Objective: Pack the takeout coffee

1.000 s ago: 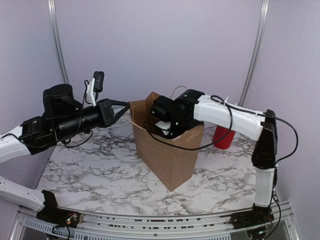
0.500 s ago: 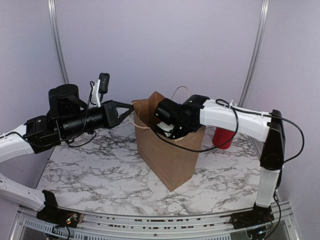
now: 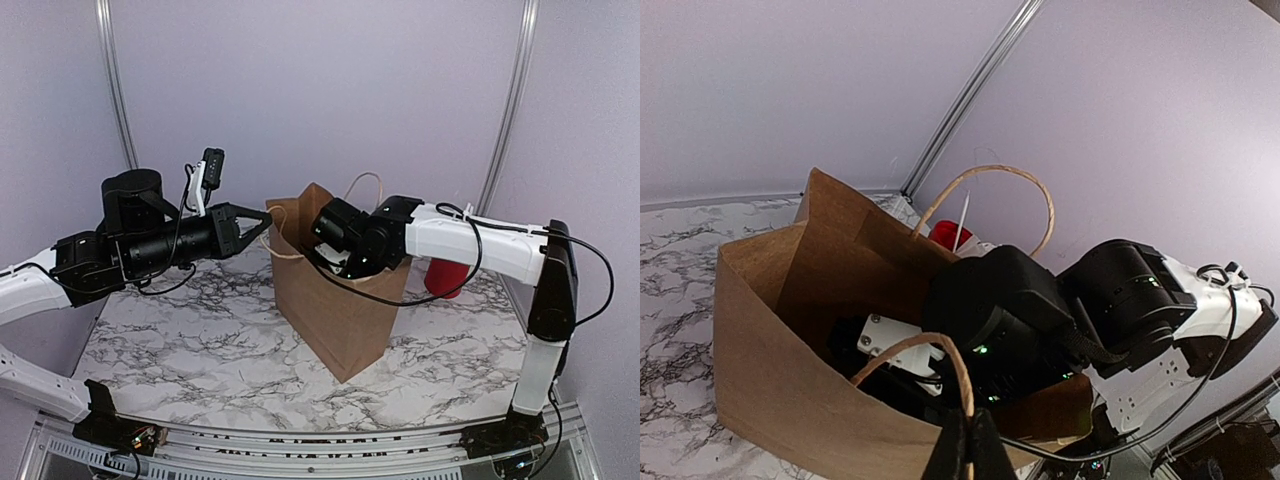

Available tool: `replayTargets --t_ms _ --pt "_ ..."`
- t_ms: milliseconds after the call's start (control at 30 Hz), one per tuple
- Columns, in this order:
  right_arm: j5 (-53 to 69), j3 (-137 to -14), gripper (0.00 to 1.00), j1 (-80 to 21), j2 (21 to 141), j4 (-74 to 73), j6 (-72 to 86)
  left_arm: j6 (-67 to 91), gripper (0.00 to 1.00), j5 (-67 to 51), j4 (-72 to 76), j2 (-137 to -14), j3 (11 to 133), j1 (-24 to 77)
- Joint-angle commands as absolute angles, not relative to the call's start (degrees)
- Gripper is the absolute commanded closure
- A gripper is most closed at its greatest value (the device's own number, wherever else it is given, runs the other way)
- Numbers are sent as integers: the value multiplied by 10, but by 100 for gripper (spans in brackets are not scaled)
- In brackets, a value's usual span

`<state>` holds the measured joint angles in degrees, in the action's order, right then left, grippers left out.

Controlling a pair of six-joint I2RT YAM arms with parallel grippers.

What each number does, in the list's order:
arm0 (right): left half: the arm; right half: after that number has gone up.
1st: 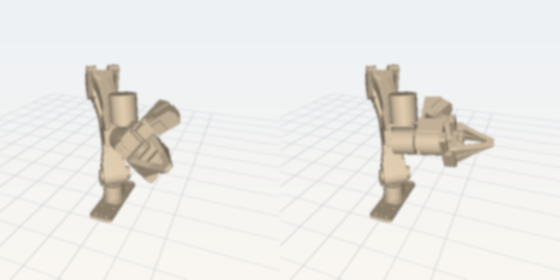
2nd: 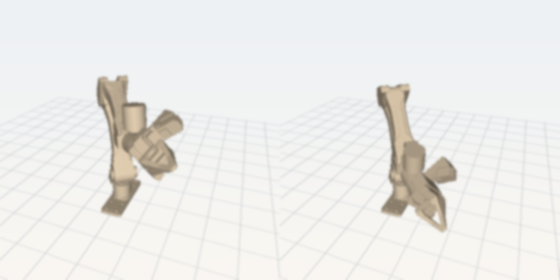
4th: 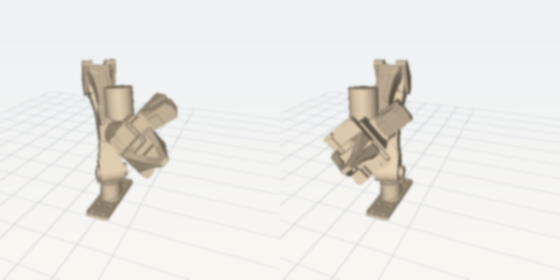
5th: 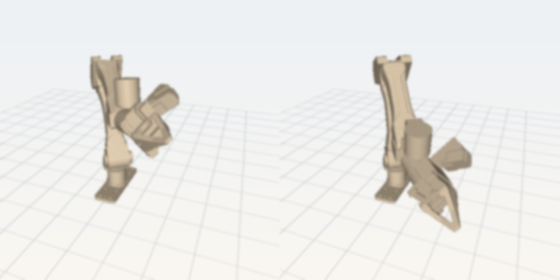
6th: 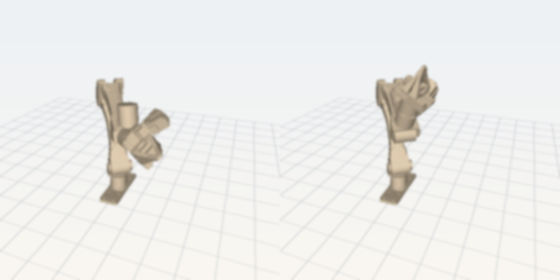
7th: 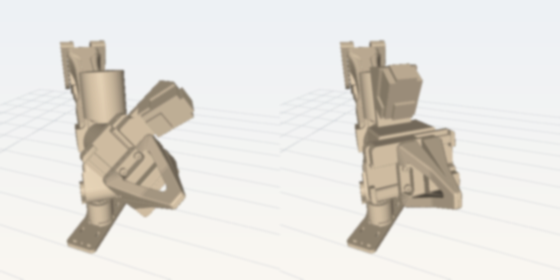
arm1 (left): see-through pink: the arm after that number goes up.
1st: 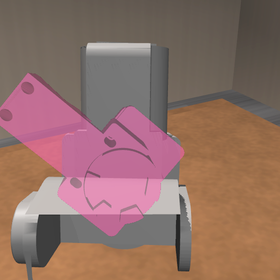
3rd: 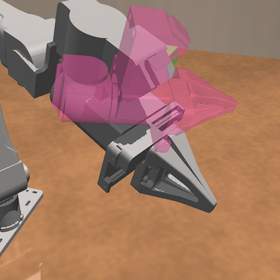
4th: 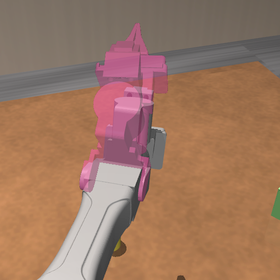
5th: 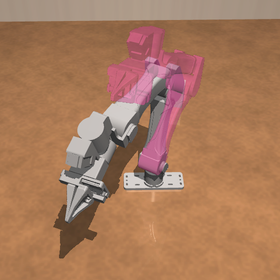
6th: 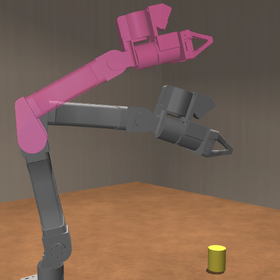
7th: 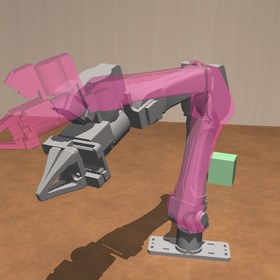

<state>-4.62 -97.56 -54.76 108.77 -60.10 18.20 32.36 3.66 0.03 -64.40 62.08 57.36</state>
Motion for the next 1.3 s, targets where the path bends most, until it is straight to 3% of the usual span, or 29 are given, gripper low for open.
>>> replayTargets --t_ms 0,1267 --pt "-15 -930 40 -553 1116 -626 197 326 98 29 10 -647 638 571" --pt "-69 -1042 39 -568 1124 -704 210 326 98 23 11 -641 642 571"
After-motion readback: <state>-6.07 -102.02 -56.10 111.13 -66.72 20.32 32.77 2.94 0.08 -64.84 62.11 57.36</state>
